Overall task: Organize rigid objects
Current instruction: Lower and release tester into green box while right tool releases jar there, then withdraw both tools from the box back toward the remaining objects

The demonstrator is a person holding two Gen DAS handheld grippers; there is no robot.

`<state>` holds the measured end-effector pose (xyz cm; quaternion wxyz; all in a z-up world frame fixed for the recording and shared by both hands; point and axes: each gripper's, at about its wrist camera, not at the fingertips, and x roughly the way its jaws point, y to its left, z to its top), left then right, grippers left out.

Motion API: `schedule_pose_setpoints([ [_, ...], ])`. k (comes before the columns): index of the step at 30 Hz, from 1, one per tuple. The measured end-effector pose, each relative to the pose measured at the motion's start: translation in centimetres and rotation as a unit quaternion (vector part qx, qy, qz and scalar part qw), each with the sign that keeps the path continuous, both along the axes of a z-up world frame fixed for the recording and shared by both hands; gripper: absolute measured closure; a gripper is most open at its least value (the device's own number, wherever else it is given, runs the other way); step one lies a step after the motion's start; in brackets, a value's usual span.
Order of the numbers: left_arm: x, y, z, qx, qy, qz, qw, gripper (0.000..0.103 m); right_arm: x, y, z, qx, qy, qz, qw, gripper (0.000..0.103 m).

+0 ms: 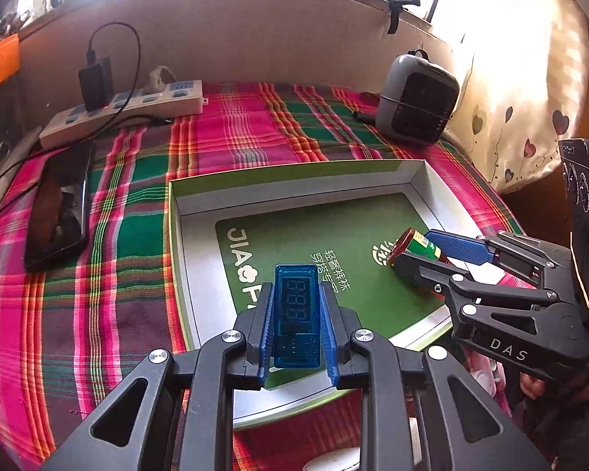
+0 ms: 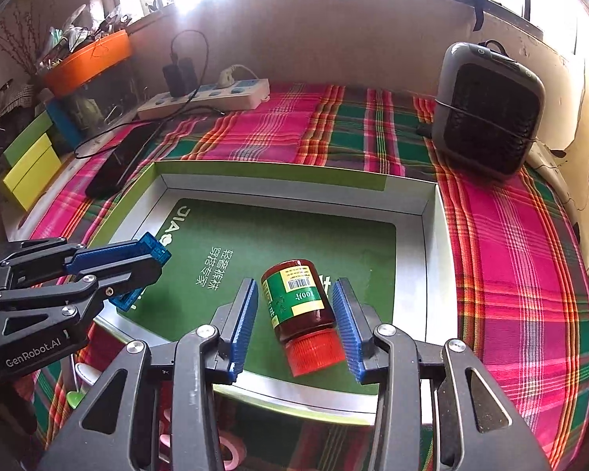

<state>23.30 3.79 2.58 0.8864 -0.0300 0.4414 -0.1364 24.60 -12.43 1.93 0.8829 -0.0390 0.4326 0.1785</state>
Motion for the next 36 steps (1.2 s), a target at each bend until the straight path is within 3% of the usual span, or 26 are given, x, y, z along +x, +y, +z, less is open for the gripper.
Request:
schedule_pose_setpoints([
  [9,0.3,0.4,-0.2,0.000,0.003,0.007,1.0000,0.082,0.4,0.1,-0.5,-0.003,0.006,-0.007,1.000,0.062],
  [23,-0.9,0.3,0.2,-0.007,0.001,0.008,0.9999,0.068,-0.8,0.0,0.0,-0.002,-0.012,-0.014,1.000,0.061],
  [36,-3.6,0.4,1.6,0.001,-0.020,0.017,0.9996,0.066,-3.1,-0.7,1.5,0.018,-0.030,-0.022,0.999,0.050],
])
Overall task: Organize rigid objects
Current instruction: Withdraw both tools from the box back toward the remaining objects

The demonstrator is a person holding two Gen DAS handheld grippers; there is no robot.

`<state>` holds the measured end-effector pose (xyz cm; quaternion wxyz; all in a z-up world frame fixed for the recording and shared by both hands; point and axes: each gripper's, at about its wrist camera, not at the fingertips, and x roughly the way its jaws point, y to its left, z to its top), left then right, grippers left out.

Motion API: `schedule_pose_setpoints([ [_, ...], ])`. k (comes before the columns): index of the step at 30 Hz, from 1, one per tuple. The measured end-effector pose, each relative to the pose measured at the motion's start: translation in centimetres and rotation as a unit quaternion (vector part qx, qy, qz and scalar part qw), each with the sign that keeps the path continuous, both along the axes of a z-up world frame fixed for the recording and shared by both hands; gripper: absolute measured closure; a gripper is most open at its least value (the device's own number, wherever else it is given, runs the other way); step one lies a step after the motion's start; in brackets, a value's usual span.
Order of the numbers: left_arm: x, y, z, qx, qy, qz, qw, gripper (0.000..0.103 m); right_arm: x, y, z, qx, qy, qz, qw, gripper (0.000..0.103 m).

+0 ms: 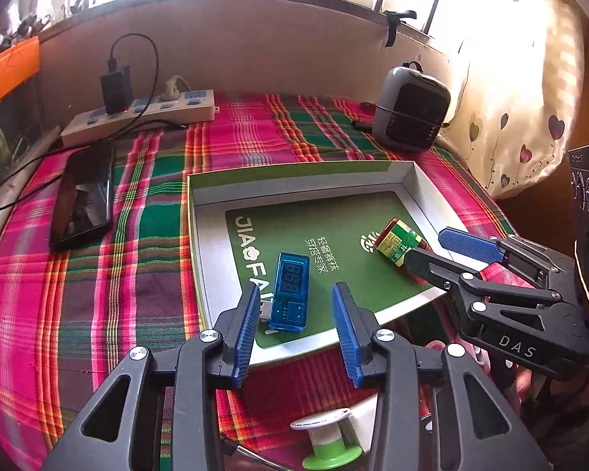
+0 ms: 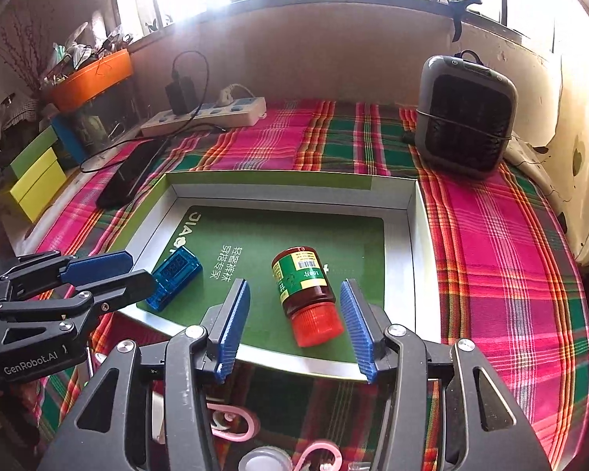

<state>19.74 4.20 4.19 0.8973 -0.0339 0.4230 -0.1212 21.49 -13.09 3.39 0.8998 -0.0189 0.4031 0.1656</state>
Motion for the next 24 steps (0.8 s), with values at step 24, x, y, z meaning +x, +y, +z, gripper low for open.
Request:
schedule_pose_setpoints([
  [24,-7.5,3.5,0.0,-0.041,-0.007,0.047,0.9980,0.063,-9.3,0.2,0.0,0.018,-0.007,0.034,0.999,0.045],
])
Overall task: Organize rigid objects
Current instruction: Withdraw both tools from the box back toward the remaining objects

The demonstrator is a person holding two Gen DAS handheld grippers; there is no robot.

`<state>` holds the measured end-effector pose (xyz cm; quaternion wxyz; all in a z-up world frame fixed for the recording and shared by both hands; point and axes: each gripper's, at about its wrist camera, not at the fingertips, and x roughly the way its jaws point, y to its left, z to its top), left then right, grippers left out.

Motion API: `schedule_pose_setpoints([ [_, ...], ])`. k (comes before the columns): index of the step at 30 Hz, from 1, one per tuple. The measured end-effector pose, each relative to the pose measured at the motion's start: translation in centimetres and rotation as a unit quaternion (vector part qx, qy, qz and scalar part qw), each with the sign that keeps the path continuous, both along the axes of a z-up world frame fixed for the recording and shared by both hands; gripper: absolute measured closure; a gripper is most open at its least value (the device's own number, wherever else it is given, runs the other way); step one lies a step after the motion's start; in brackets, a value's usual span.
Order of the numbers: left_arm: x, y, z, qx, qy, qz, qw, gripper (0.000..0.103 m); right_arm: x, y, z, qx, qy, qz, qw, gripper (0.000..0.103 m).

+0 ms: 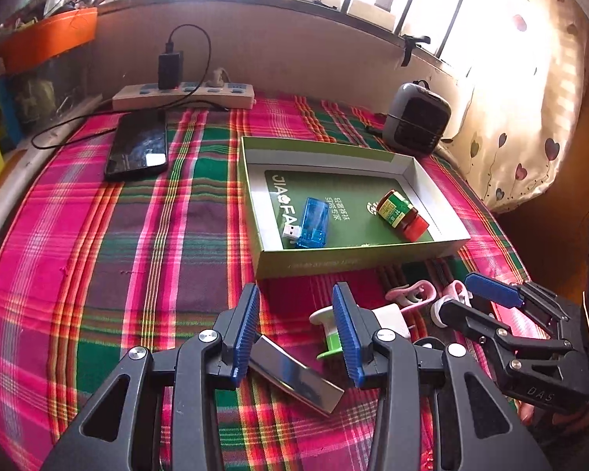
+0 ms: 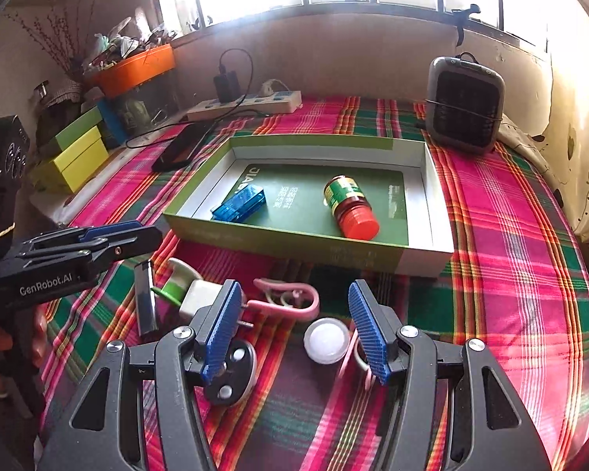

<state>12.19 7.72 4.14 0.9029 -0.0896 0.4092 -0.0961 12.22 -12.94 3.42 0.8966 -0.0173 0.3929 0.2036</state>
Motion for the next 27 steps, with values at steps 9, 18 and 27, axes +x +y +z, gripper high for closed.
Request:
schedule_pose_setpoints([
  [9,-2.5,1.0,-0.9,-0.027,0.003,0.000,0.9996,0.049,-2.0,0.9,-1.5,0.006,0.027,0.013,1.000,0.045],
  [18,-3.7,0.7,-1.2,-0.030,-0.003,-0.012,0.9995,0.040,-2.6,1.8,-2.8,-0.011,0.046,0.006,0.999,0.044],
  [27,-3.5,-0.2,-1.6,-0.027,0.012,-0.020,0.9994,0.040,-2.7,1.8,-3.3,-0.018,0.048,-0.006,0.999,0.044],
])
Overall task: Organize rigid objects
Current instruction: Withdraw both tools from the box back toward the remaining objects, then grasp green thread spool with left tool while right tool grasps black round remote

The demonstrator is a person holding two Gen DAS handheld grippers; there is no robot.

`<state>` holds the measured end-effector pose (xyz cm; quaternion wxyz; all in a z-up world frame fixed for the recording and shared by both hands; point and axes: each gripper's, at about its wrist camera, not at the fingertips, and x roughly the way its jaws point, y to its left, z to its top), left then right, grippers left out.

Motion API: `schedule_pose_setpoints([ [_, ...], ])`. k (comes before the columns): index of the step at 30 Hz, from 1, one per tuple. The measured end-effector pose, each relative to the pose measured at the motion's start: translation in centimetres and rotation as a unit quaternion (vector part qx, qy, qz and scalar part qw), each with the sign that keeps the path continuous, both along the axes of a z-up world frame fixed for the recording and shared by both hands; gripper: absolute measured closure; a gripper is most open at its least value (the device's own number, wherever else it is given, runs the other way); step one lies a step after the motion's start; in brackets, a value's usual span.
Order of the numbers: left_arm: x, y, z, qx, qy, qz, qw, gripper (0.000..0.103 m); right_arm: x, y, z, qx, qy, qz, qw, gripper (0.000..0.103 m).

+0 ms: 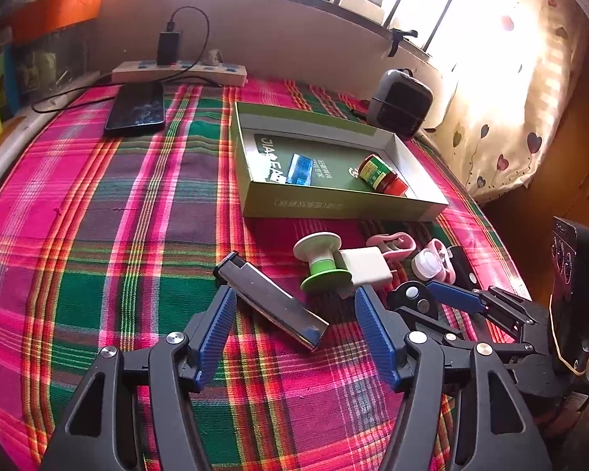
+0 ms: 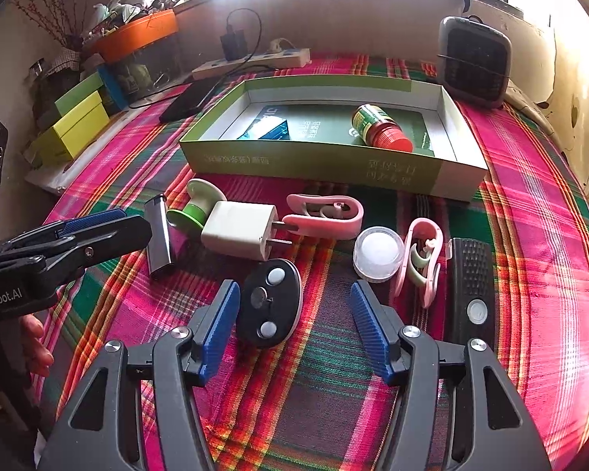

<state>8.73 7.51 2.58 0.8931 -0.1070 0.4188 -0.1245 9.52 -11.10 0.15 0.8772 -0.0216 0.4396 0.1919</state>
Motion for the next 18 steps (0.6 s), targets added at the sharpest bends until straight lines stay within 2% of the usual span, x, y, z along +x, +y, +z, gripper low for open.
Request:
schedule_pose_setpoints([
  [10,0.8,-1.6,-0.2,0.053,0.006,-0.009,0.9985,0.040,-0.3,-0.5,0.0,-0.007,0.001,-0.004,1.000,0.045],
  [13,1.0,-1.8,-0.1,0.048,0.004,-0.012,0.9988,0.040,-0.3,-0.7,0.0,-0.005,0.000,-0.007,1.000,0.049],
  [18,1.5,-1.9,0.0,0.044,0.011,-0.012,0.9989,0.040,-0.4,-0.7,0.1,0.012,0.003,0.004,1.000,0.049],
])
